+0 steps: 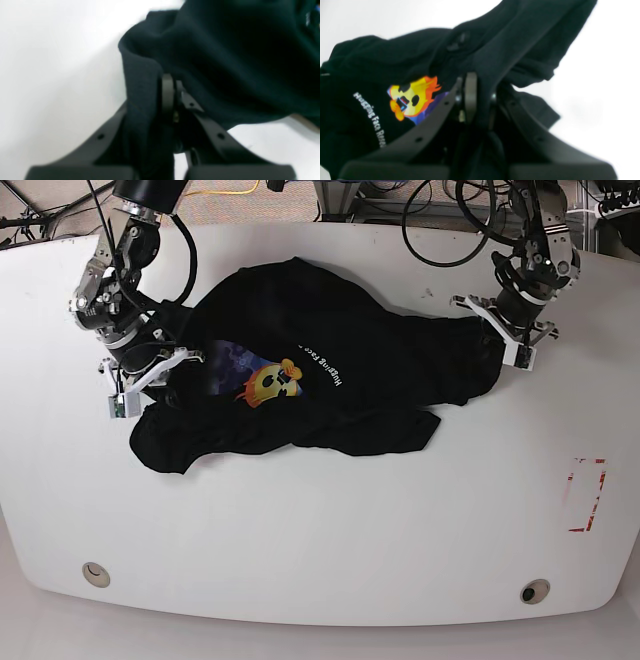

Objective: Fold the T-shirt properly
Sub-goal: 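Close both grippers on the shirt fabric and begin lifting, then lift the shirt with both grippers and stretch it apart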

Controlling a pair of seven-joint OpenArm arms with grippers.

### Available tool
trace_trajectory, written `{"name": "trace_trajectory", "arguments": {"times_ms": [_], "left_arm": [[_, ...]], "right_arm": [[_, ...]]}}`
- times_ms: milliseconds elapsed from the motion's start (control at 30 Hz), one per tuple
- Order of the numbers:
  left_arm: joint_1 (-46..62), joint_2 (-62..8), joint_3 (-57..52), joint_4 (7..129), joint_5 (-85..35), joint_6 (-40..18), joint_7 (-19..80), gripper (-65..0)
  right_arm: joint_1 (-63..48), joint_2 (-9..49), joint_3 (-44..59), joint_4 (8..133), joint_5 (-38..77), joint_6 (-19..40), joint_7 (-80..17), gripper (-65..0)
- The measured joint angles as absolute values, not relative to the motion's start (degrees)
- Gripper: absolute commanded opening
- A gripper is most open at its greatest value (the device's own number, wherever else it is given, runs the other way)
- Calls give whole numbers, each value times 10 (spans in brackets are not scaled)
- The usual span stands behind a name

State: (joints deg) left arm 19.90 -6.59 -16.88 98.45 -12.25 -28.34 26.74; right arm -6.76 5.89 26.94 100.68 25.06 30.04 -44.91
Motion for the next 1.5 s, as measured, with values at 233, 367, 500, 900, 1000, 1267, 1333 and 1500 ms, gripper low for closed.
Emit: {"name": "trace_trajectory", "arguments": {"times_ms": [233,367,500,900,1000,1267,1333,1500], "left_arm": [[185,-74,-169,1014,-122,-282,265,-647],[181,-78,-168,1048,-114,-279,270,-647],[170,-80,-168,1066,-116,-279,263,-647],[149,-95,-160,1112,-119,-279,270,-650],[141,-102,-161,1118,-119,-279,275,-650],[110,-125,-168,1130,-120,-280,301,-650],[97,-130,-168,1133,-123,-278,306,-650],[46,-156,-175,1132,-127,-264,335,-650]], "right_arm": [[-62,59,269,1057,253,301,-472,-650],[-61,62,269,1094,250,307,-491,-650],[-52,64,269,1117,254,310,-491,-650],[-18,62,267,1162,257,338,-517,-648],[-8,64,267,1162,259,350,-527,-646],[36,69,269,1158,272,367,-545,-644],[49,73,268,1157,272,367,-547,-642],[94,87,262,1148,269,351,-546,-641]]}}
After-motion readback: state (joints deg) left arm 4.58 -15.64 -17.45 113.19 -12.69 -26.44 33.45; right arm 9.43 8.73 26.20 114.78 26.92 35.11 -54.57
